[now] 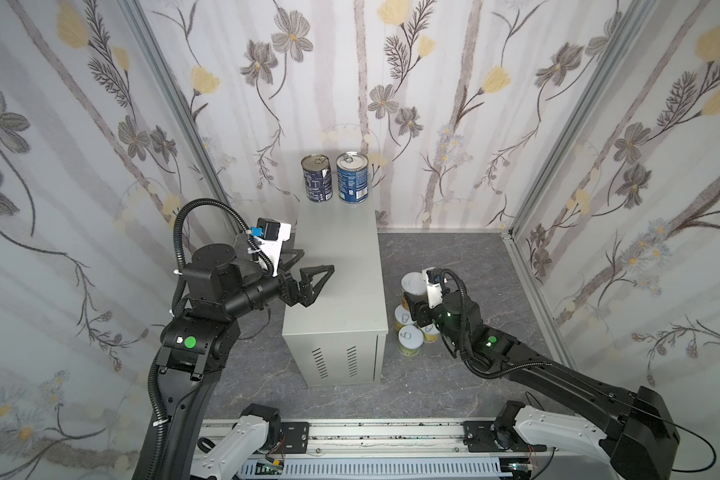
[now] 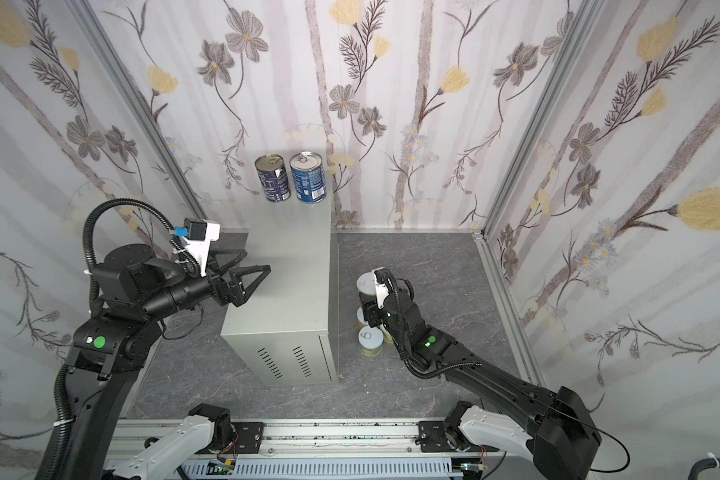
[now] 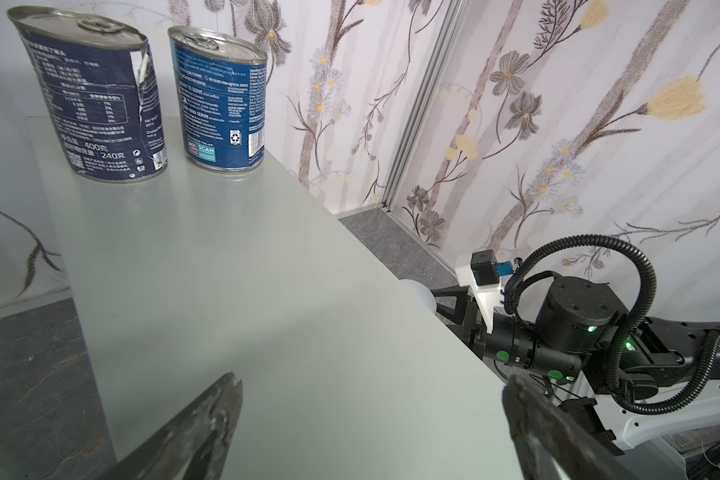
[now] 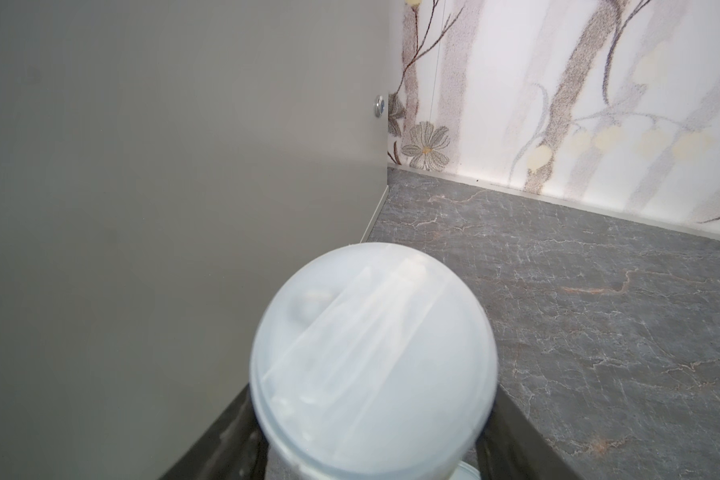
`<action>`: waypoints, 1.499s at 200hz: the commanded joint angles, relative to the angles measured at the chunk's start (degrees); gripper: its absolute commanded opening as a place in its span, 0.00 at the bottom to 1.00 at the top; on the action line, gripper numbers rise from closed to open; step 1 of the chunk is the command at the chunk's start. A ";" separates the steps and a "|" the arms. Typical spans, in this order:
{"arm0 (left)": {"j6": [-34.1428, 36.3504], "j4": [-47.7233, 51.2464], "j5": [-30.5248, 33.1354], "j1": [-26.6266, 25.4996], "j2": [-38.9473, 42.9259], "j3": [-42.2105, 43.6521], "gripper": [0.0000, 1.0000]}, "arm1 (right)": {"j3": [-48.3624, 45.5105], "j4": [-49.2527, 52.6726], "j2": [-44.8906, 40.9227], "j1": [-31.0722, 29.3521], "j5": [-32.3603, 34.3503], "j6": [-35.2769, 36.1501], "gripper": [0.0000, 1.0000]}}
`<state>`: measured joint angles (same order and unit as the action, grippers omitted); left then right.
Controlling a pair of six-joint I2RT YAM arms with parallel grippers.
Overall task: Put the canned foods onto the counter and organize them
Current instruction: 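Lift the white-lidded canister up onto the cabinet top with the right gripper, then set the canister on the cabinet top while the left gripper grasps it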
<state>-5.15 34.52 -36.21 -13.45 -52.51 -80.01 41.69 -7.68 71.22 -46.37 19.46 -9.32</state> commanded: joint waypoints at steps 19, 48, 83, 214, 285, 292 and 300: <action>0.11 -2.20 -0.43 0.07 -0.27 -0.32 1.00 | 5.60 -3.57 -1.11 -0.04 0.38 2.83 0.61; 0.01 -2.36 -0.62 0.01 -0.52 -0.68 1.00 | 9.25 -2.28 -2.30 -0.04 -0.95 4.97 0.61; -0.03 -2.24 -0.62 0.03 -0.63 -0.76 1.00 | 14.63 -0.64 -3.01 -0.04 -6.14 9.03 0.61; 0.54 -1.76 0.08 0.02 1.40 0.28 1.00 | 29.46 1.56 1.46 -0.73 -39.36 14.50 0.62; 1.54 -0.76 0.87 0.05 3.45 1.06 1.00 | 33.54 -0.25 8.49 -3.76 -44.16 12.72 0.62; 1.66 -0.73 0.96 0.02 3.63 1.10 1.00 | 33.89 -0.11 9.06 -3.89 -44.22 12.54 0.62; 1.68 -0.60 1.13 0.04 3.94 1.26 1.00 | 34.20 -0.06 9.64 -3.99 -44.25 12.52 0.62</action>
<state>-4.23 34.59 -35.90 -13.45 -49.15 -79.11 74.37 -2.33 79.44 -49.93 -23.31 3.22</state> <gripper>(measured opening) 0.997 0.668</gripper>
